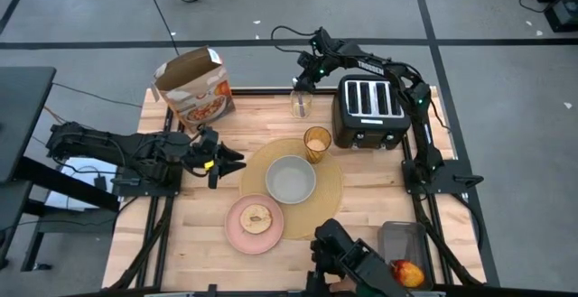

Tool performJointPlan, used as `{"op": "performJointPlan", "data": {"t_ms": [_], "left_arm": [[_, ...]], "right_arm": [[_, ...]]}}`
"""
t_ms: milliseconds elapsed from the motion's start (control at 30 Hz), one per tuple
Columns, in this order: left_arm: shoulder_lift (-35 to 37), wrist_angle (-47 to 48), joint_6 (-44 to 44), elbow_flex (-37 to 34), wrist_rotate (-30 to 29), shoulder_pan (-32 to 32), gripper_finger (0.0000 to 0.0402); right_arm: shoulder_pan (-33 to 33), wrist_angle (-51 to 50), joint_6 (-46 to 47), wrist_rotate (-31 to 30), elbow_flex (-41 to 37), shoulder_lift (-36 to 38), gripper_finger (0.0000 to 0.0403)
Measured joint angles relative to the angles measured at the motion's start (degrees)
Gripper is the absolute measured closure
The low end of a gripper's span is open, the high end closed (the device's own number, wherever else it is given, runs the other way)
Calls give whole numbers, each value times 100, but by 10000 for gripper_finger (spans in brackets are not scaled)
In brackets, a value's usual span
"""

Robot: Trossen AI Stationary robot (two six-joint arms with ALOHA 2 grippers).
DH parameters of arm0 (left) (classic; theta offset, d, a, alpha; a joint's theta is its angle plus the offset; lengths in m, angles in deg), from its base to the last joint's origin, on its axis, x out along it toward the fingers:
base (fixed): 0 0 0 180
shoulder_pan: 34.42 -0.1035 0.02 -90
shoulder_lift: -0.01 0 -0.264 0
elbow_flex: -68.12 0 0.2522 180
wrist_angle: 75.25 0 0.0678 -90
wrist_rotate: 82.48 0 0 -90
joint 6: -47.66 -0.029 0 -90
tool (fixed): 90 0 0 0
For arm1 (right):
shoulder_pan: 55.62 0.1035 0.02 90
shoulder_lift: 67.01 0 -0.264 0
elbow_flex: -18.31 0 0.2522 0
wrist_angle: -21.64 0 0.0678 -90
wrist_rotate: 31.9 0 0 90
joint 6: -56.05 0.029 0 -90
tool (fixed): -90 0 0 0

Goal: Arrange a breakfast setting
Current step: Put the violet spoon on the right of the gray bowl

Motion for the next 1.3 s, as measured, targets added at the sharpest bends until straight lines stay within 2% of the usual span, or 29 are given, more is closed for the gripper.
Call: {"op": "performJointPlan", "data": {"t_ms": [400, 700, 1133, 1300], "left_arm": [[0, 0, -2, 0, 2, 13, 237], [0, 0, -3, 0, -17, 13, 237], [0, 18, -156, 0, -43, 13, 237], [70, 167, -161, 2, -42, 13, 237]], "right_arm": [[20, 312, 348, -345, 0, 0, 305], [23, 440, 365, -301, 2, 2, 388], [37, 440, 1007, 356, 216, 17, 392], [101, 587, 1057, 326, 216, 327, 392]]}}
